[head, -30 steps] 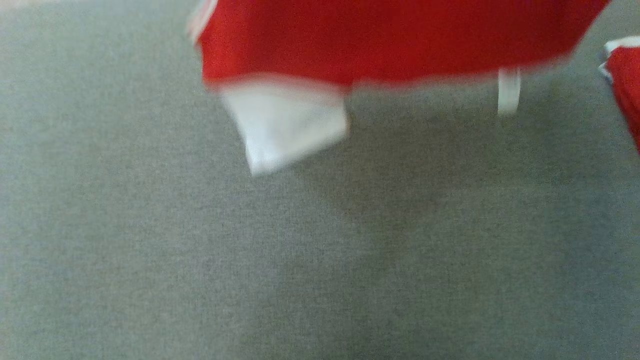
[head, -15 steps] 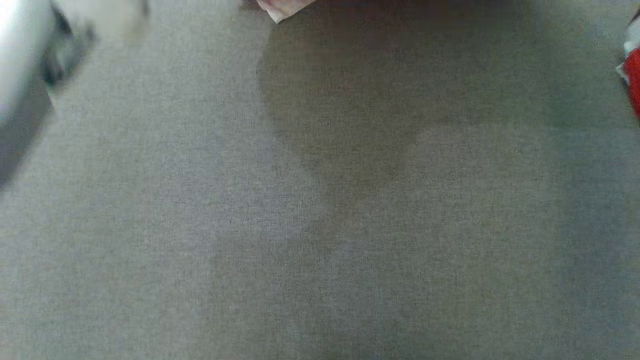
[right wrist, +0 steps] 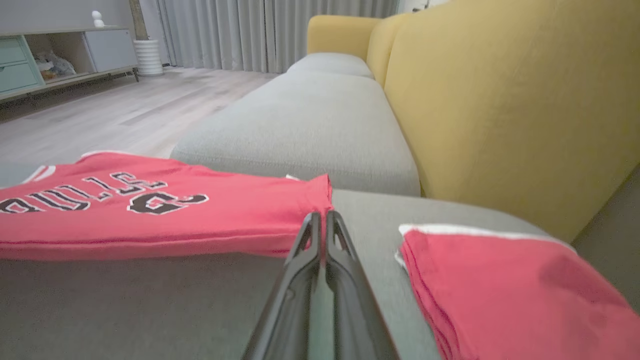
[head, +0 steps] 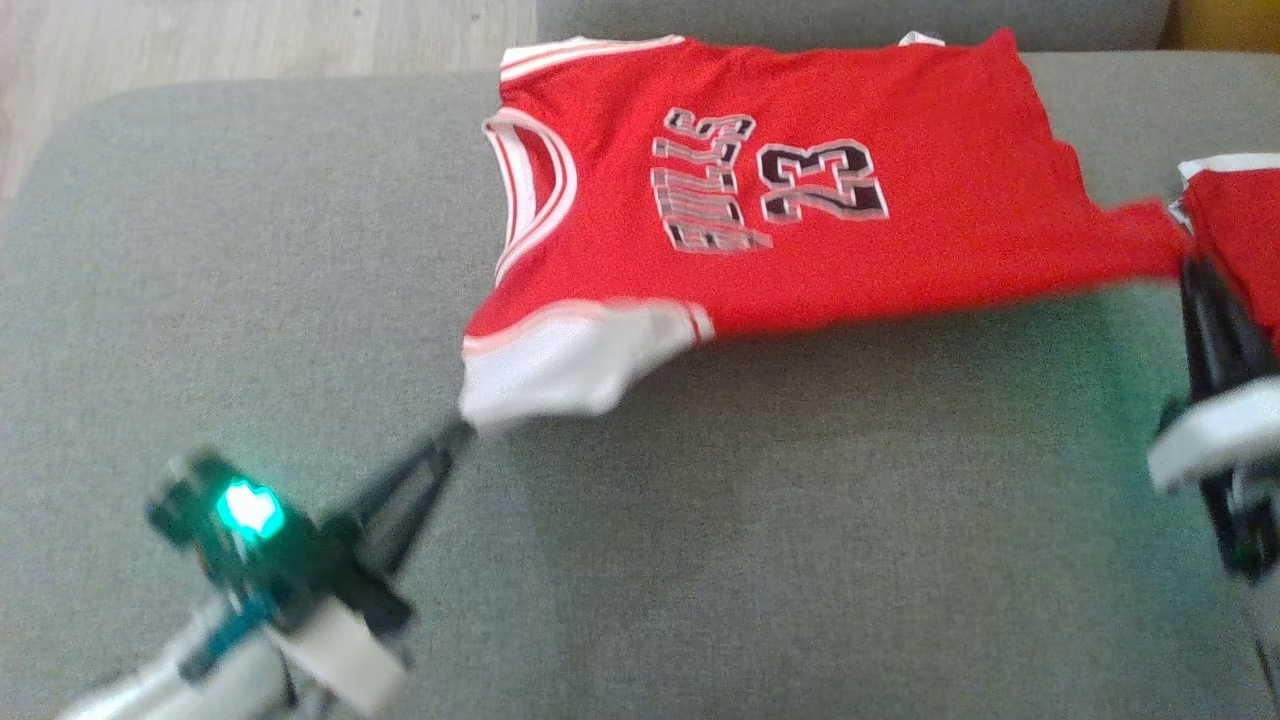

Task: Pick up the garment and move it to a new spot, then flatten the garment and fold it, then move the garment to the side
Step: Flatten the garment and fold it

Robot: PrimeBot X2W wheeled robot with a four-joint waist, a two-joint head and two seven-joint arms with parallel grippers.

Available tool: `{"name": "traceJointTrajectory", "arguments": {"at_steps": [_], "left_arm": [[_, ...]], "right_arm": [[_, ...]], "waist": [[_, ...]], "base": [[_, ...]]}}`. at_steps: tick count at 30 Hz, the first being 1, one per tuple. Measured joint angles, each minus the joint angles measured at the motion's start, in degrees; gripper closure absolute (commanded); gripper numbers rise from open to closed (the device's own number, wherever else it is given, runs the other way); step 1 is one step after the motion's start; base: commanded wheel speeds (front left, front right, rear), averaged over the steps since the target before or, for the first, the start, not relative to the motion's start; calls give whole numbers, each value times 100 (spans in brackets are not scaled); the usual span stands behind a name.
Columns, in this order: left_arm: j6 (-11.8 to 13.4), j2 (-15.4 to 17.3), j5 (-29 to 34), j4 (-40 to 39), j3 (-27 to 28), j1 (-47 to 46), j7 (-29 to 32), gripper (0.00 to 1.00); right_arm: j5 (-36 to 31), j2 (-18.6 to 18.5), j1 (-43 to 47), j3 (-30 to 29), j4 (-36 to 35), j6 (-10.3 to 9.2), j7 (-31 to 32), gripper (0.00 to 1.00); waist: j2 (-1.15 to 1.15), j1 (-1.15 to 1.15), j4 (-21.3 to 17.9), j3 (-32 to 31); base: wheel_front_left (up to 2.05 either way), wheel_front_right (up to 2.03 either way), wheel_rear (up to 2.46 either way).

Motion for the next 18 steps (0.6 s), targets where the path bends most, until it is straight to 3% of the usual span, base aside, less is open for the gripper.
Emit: {"name": "traceJointTrajectory", "arguments": {"at_steps": [4,10,14,18], "left_arm": [[344,33,-96,-483,-200,583,53,100],[521,242,-113,-845,-292,720,322,100],[455,242,81,-777,-253,404,443,100],[45,32,250,-333,-211,-335,510,100]], "right_arm": [[23,58,880,-379,-370,0,1,100],[-80,281,1644,-857,-1080,0,308,100],[-303,435,1680,-1057,-1421,0,620,100],[-459,584,1484,-1110,-1444,0,895,100]], "waist": [[0,0,49,-94],[0,1,75,-229],[0,1,41,-210],[0,2,6,-111]], "base": [[0,0,0],[0,0,0],[0,0,0],[0,0,0]]}}
